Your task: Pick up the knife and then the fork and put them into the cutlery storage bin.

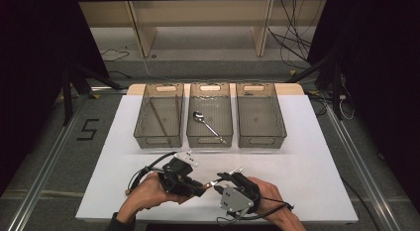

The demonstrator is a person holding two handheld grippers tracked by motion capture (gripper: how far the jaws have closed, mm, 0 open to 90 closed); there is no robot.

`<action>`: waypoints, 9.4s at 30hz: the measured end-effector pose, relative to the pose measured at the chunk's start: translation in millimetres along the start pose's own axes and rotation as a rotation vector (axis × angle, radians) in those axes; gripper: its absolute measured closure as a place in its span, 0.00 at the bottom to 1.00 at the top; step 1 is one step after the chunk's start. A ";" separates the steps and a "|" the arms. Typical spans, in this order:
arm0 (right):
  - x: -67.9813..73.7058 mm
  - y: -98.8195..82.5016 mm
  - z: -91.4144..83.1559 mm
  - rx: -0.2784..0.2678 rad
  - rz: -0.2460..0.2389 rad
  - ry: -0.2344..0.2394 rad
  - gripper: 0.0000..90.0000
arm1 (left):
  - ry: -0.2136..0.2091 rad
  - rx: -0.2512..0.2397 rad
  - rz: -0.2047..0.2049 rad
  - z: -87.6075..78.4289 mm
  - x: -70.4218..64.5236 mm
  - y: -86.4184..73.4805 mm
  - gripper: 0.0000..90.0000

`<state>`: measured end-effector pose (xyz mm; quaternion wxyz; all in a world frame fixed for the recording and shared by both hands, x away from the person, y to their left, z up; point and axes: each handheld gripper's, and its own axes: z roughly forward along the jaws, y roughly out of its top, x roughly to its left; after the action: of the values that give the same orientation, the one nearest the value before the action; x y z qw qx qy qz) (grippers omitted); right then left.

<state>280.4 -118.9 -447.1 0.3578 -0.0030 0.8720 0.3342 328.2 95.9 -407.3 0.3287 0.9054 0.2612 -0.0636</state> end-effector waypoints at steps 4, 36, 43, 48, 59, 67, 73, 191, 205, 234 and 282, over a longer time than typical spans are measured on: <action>2.2 -0.1 1.1 0.002 -0.015 0.002 0.71 | -0.011 0.010 0.005 0.5 -0.6 0.0 0.85; 9.4 0.4 -0.1 0.023 -0.193 -0.025 0.99 | -0.046 -0.053 -0.041 -6.4 4.4 0.1 0.72; 1.1 -3.1 -2.4 0.036 -0.170 -0.011 0.99 | -0.004 -0.125 -0.059 -22.4 6.7 -0.8 0.52; -5.3 -7.7 -5.2 0.061 -0.083 -0.004 0.99 | 0.032 -0.209 -0.078 -35.7 10.8 -2.2 0.38; -44.3 -34.3 -14.9 0.105 0.112 -0.029 0.99 | 0.148 -0.359 -0.119 -55.4 28.2 -16.7 0.25; -83.3 -45.8 -14.7 0.101 0.413 -0.009 0.99 | 0.229 -0.398 -0.125 -53.1 34.0 -32.3 0.24; -111.7 -53.6 -11.9 0.087 0.633 0.017 0.99 | 0.288 -0.408 -0.136 -49.1 41.2 -48.2 0.23; -118.0 -56.2 -11.9 -0.083 0.967 0.119 0.28 | 0.422 -0.318 -0.182 -43.2 65.9 -98.5 0.20; -92.2 -57.3 -16.9 -0.099 0.927 0.166 0.28 | 0.432 -0.148 -0.149 -38.9 82.5 -76.8 0.21; -74.0 -48.3 -18.1 -0.096 0.878 0.206 0.27 | 0.434 0.164 -0.130 -39.7 87.5 -100.2 0.44; -62.7 -29.7 -19.5 -0.153 0.775 0.229 0.26 | 0.258 0.090 -0.076 -38.0 62.6 -74.0 0.84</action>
<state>322.2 -168.1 -414.9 0.1045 0.2619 0.8154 0.5057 341.5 194.7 -437.3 0.2488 0.9093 0.3323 0.0294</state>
